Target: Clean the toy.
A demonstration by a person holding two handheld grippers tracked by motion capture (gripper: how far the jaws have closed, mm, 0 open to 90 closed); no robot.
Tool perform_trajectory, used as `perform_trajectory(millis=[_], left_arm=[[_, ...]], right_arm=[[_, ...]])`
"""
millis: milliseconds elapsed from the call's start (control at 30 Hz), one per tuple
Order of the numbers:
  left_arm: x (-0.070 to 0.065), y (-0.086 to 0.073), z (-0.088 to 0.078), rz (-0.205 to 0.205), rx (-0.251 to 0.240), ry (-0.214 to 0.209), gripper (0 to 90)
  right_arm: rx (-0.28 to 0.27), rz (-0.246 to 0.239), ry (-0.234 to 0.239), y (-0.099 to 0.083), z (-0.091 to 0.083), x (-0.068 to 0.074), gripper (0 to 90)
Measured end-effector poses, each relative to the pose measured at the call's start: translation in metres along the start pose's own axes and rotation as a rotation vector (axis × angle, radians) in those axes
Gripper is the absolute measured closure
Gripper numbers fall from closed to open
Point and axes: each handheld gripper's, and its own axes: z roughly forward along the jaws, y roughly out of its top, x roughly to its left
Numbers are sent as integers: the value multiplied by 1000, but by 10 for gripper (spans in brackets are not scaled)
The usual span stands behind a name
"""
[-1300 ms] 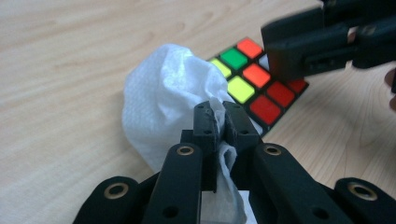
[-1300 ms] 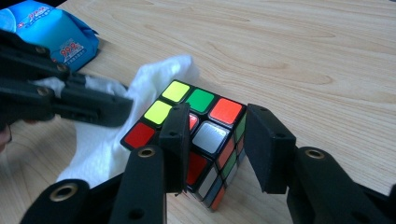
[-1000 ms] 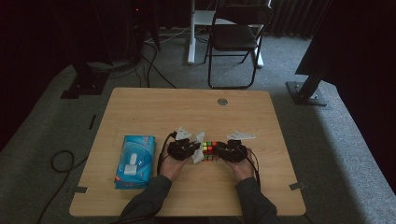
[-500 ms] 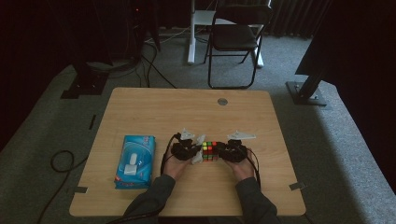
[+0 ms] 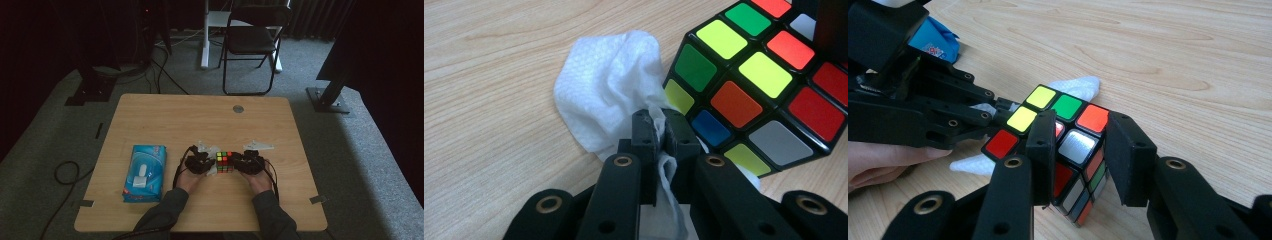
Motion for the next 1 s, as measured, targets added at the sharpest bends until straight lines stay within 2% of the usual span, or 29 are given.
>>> perform_trajectory(millis=[267, 333, 433, 467, 533, 567, 700, 833, 933, 967, 1000], left_arm=[[3, 2, -22, -22, -71, -14, 855], [2, 5, -34, -29, -113, -37, 855], [-1, 6, -40, -36, -132, -62, 855], [-5, 5, -42, -38, -131, -88, 855], [-7, 5, -40, -30, -122, -83, 855], [-8, 4, -36, -43, -107, -90, 855], [-8, 1, -30, -53, -95, -95, 855], [-7, 1, -28, -48, -84, -87, 855], [-5, -2, -21, -46, -55, -75, 855], [-4, -6, -14, -38, -26, -67, 855], [-4, -6, -14, -38, -26, -67, 855]], right_arm=[[-2, -1, 4, 0, 0, -1, 667], [-2, 1, 2, 0, 0, 0, 667], [-4, 0, 1, 0, 0, 0, 670], [-4, 0, 1, 0, 1, 0, 671], [-4, 1, 1, 0, 0, 0, 671], [-5, 2, 1, 0, 0, 0, 671], [-5, 3, 1, -1, 0, 0, 671], [-7, 8, 0, -1, 0, 0, 672], [-9, 9, -2, -1, 0, 0, 673], [-9, 9, -3, -1, 0, 0, 673], [-9, 9, -3, -1, 0, 0, 673]])
